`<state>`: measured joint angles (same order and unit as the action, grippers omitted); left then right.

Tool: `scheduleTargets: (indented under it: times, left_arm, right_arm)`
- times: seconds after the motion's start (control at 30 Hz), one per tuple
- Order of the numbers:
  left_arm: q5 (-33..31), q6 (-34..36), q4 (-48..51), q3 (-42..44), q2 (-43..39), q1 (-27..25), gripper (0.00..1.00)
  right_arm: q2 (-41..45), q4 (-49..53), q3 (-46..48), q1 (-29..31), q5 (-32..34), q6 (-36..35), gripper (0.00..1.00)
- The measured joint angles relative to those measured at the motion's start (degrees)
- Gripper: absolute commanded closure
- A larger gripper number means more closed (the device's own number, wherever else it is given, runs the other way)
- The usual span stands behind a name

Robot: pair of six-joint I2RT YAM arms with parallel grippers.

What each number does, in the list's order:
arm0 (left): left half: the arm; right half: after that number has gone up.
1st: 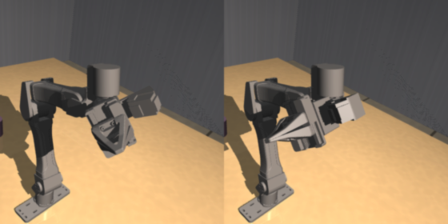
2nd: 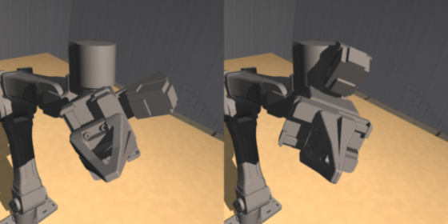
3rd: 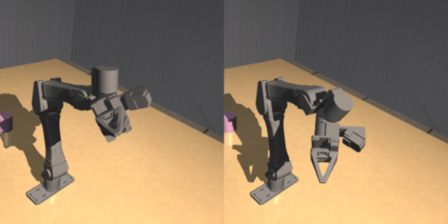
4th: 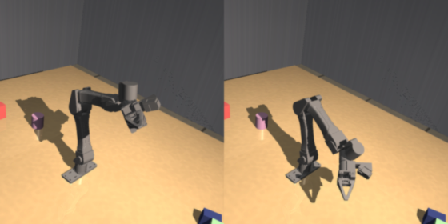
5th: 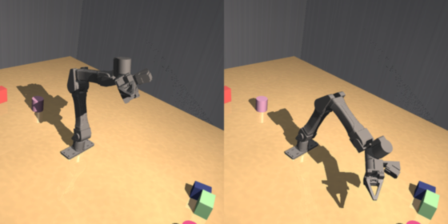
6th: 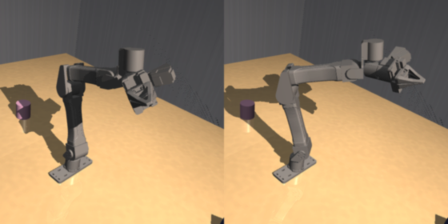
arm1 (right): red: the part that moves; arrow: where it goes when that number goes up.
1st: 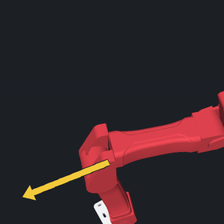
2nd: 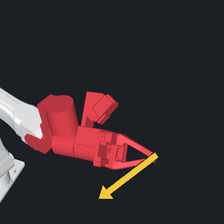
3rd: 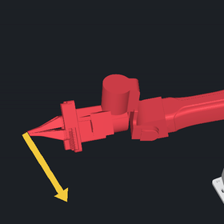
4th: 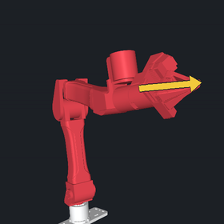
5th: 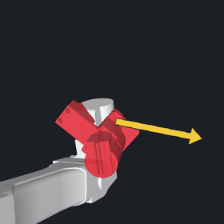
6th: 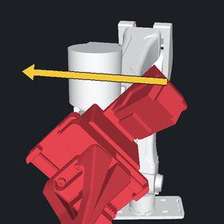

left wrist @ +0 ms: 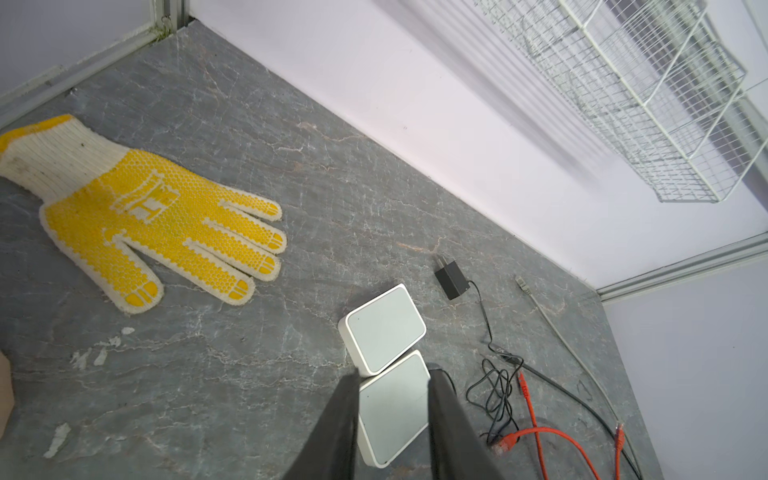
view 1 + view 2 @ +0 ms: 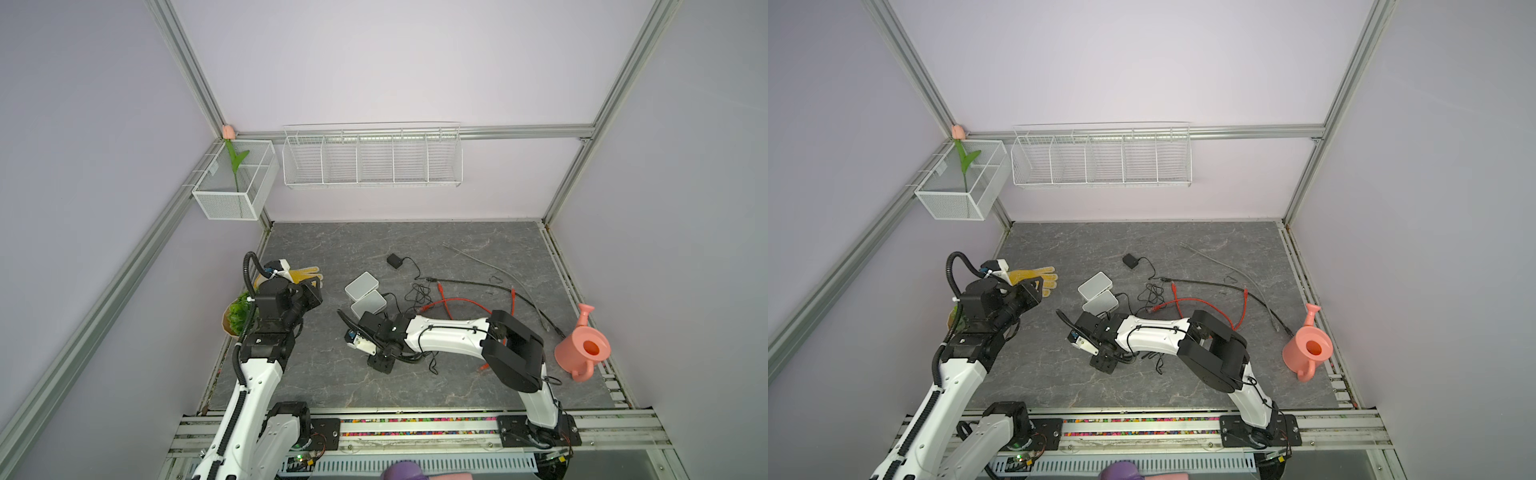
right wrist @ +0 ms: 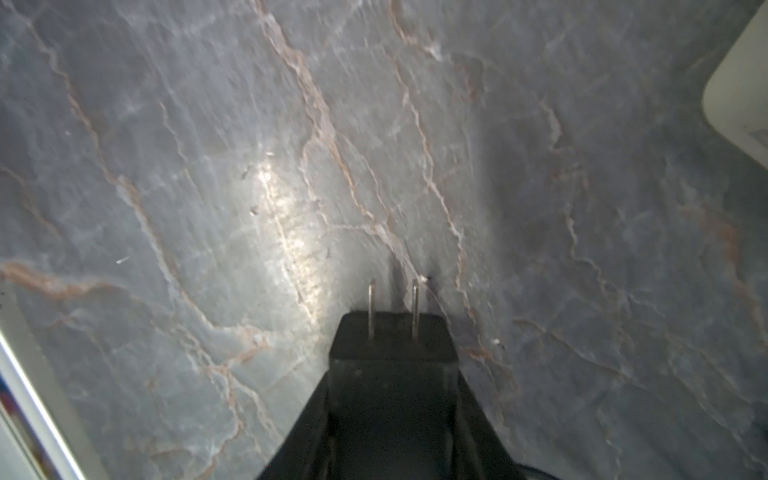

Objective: Insert the plug into the switch port

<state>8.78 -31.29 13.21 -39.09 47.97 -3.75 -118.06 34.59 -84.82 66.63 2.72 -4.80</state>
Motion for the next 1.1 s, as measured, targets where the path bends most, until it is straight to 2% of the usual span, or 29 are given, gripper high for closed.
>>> scheduleTargets:
  times: [0.1,0.37,0.47,0.63,0.83,1.1]
  left_arm:
    - [0.0,0.0,0.4,-1.9,-0.4,0.0,0.69]
    - [0.0,0.0,0.4,-5.7,-0.4,0.0,0.69]
    - [0.0,0.0,0.3,-6.5,0.0,0.0,0.69]
    - [0.0,0.0,0.0,-7.4,1.4,0.8,0.69]
    - [-0.1,-0.2,-0.1,-7.5,1.9,1.0,0.7]
    - [-0.2,-0.2,-0.7,-7.4,2.3,1.1,0.69]
  right_arm:
    - [1.8,4.7,-5.0,-1.9,2.6,-2.5,0.83]
    - [5.4,9.2,-33.5,-12.2,7.2,-9.7,0.83]
    - [3.9,10.6,-42.8,-14.2,7.9,-11.6,0.82]
    - [-3.5,11.0,-55.6,-15.5,6.9,-13.8,0.8]
    - [-11.5,11.4,-58.1,-16.6,3.4,-14.6,0.78]
    - [-12.2,10.6,-52.6,-16.6,0.6,-14.3,0.76]
